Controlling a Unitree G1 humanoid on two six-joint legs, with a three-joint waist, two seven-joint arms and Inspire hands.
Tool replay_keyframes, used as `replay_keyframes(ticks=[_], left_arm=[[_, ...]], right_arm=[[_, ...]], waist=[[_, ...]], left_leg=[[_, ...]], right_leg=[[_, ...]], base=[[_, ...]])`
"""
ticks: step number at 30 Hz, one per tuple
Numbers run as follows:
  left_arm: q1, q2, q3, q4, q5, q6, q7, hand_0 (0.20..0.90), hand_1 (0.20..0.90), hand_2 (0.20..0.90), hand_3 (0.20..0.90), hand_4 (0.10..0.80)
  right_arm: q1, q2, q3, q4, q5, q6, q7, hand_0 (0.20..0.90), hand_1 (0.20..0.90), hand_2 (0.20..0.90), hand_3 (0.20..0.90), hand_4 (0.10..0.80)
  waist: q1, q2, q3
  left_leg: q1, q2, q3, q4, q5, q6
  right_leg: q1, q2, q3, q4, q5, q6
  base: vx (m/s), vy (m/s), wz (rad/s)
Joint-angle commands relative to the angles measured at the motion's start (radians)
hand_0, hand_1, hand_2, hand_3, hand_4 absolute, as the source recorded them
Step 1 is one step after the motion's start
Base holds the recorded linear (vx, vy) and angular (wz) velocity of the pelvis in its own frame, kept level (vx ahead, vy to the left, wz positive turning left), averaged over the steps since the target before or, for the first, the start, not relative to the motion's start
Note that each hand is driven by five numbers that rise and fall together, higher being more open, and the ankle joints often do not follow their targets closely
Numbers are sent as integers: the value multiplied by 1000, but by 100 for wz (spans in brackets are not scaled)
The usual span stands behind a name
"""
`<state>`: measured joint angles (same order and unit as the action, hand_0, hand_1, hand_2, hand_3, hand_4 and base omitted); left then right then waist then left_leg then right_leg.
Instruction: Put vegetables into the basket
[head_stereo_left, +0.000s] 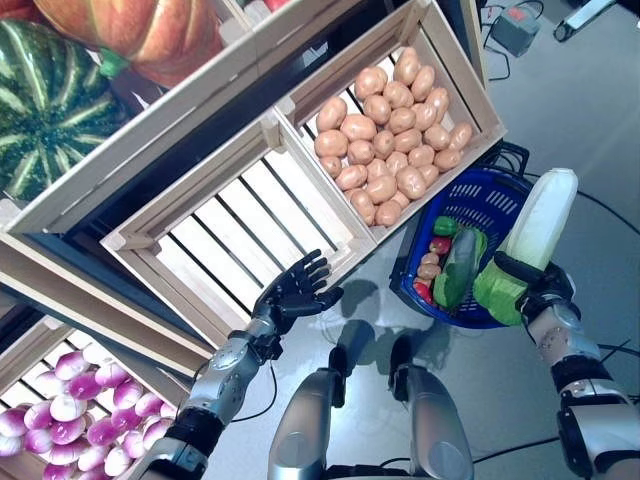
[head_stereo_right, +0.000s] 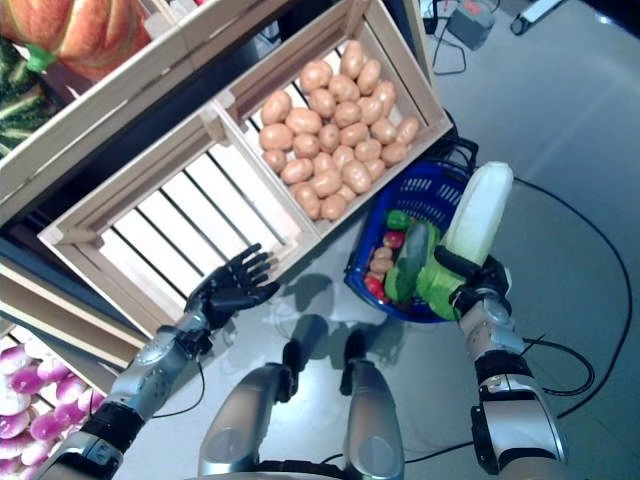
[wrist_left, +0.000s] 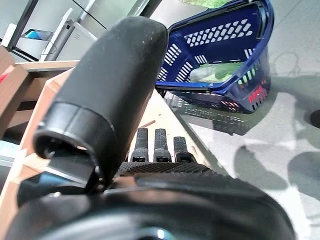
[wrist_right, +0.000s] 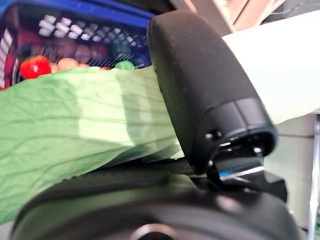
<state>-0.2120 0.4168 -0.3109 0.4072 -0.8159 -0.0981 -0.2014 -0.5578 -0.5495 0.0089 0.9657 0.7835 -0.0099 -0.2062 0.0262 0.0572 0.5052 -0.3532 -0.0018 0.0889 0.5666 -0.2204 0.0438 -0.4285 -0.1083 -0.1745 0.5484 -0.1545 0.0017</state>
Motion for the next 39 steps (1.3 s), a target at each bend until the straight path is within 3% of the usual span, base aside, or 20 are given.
replay_keyframes(ticks=[1, 11, 16, 17, 18, 39], left_arm=[[-38, 5, -7, -134, -73, -152, -40, 900, 900, 900, 900, 800], [-67, -15, -39, -178, -125, -189, -27, 900, 900, 900, 900, 800], [-65, -19, -44, -182, -130, -194, -24, 900, 900, 900, 900, 800], [-64, -18, -47, -182, -132, -196, -26, 900, 900, 900, 900, 800], [-64, -17, -48, -184, -136, -197, -29, 900, 900, 900, 900, 800], [-35, -5, -48, -173, -141, -179, -73, 900, 900, 900, 900, 800]], right_arm=[[-63, -133, 0, -10, -50, -66, 0, 300, 300, 300, 300, 400], [-149, -177, 26, 47, -69, -4, 16, 300, 300, 300, 300, 400], [-178, -184, 28, 51, -55, -4, 19, 300, 300, 300, 300, 400], [-182, -183, 29, 50, -59, -4, 24, 361, 361, 361, 361, 441], [-187, -183, 31, 48, -60, -2, 27, 900, 900, 900, 900, 800], [-196, -164, 49, -19, -75, -1, 37, 900, 900, 900, 900, 800]], waist=[[-3, 12, -22], [-12, 32, 13], [-11, 35, 15], [-10, 35, 15], [-9, 35, 15], [15, 10, 14]], left_leg=[[-72, -10, 21, 127, -32, 3], [-247, -13, 50, 392, -118, 36], [-292, -13, 51, 452, -136, 41], [-296, -13, 51, 460, -137, 42], [-301, -13, 50, 466, -138, 42], [-253, -6, 27, 442, -109, 45]], right_leg=[[45, -21, -54, 161, -112, -72], [-149, -67, -42, 438, -210, -101], [-200, -71, -35, 499, -230, -108], [-205, -70, -32, 506, -233, -109], [-209, -70, -32, 511, -235, -110], [-152, -61, -41, 481, -219, -108]], base=[[-73, -27, 1], [-49, 0, -1], [-24, 1, 0], [0, 0, 0], [0, 0, 0], [16, 5, 2]])
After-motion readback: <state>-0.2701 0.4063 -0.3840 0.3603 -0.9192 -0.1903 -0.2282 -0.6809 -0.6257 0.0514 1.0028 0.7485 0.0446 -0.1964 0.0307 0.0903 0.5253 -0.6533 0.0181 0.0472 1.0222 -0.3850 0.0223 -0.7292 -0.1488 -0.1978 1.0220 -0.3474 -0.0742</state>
